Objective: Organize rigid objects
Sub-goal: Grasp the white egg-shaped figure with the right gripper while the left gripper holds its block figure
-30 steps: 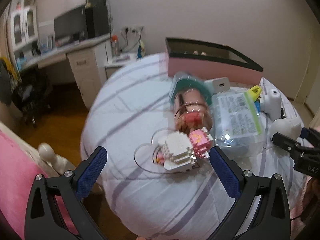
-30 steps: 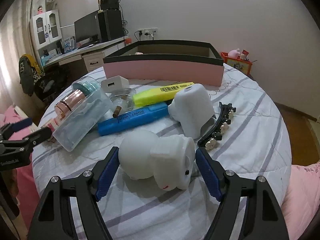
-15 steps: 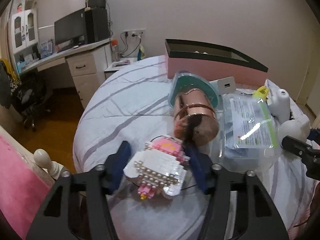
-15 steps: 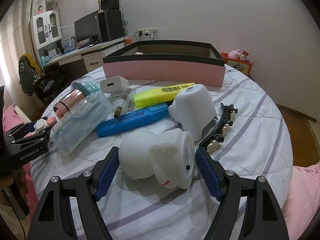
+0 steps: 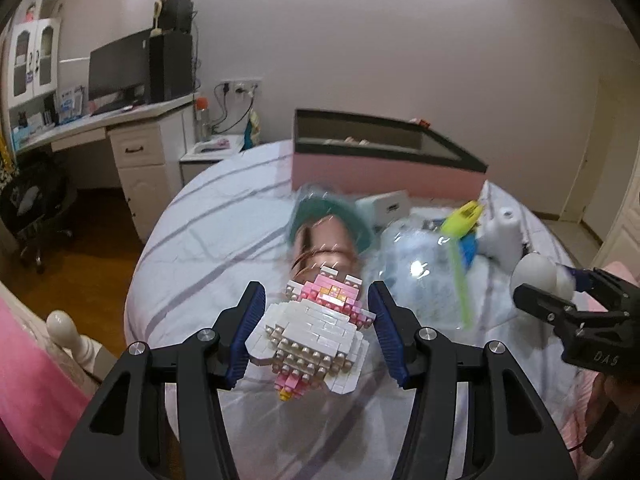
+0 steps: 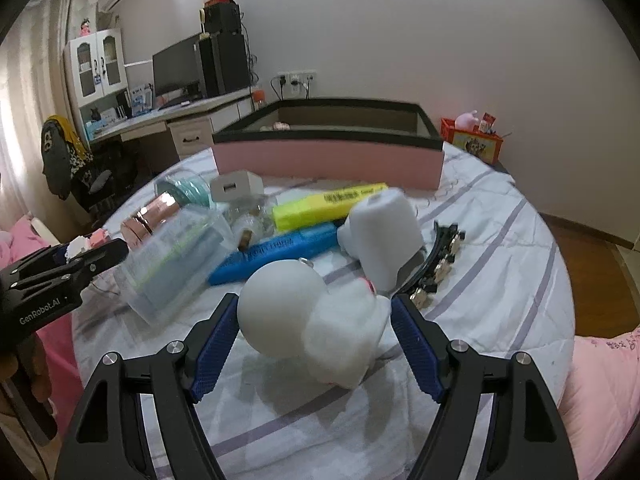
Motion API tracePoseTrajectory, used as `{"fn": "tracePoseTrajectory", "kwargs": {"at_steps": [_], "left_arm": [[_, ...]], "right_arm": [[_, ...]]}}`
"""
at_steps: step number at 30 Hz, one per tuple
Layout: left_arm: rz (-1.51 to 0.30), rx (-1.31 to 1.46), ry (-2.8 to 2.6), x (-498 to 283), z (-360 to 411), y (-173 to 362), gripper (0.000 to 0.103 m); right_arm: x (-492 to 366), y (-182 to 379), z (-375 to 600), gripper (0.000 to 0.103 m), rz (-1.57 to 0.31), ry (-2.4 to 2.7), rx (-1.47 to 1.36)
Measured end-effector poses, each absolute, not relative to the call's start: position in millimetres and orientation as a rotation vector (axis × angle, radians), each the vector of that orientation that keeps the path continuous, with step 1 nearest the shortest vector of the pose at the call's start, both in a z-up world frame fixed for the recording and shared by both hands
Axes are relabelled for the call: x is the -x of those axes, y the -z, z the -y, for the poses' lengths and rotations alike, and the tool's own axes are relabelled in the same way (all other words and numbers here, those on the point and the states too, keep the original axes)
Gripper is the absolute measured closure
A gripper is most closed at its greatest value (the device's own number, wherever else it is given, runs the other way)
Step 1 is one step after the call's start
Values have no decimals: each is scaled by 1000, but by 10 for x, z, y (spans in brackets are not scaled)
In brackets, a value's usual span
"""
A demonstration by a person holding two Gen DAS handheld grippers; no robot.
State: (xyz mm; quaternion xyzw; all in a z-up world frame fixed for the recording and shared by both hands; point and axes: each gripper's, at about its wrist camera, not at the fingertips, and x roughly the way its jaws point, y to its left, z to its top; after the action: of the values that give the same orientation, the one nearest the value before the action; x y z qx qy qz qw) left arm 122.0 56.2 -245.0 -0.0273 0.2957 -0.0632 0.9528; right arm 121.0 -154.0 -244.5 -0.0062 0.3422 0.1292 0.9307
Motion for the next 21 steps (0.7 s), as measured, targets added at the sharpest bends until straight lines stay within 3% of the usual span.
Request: {"fn": "tracePoseTrajectory", "kwargs": {"at_steps": [4,6,13,15,21], "left_arm": [[-557,17,140,-1205,-442,2276,48],[-541,9,149,-1217,-387,2213,48],[-548,1,176,-1306,-246,2173,48],[-563,10,182,-1306,-266,2219,48],[-585,7,187,-1328,-263,2251,48]], "right_arm": [[-1177,2329,1559,27,-662,-261,15],[-1175,2264,1585,41,-640,-256,15],[-1241,2227,1640,40,-641,-248,2],[-1222,2321,1644,22,-657,-234,8],[-1425,2586,1633,27,-740,-252,-21]]}}
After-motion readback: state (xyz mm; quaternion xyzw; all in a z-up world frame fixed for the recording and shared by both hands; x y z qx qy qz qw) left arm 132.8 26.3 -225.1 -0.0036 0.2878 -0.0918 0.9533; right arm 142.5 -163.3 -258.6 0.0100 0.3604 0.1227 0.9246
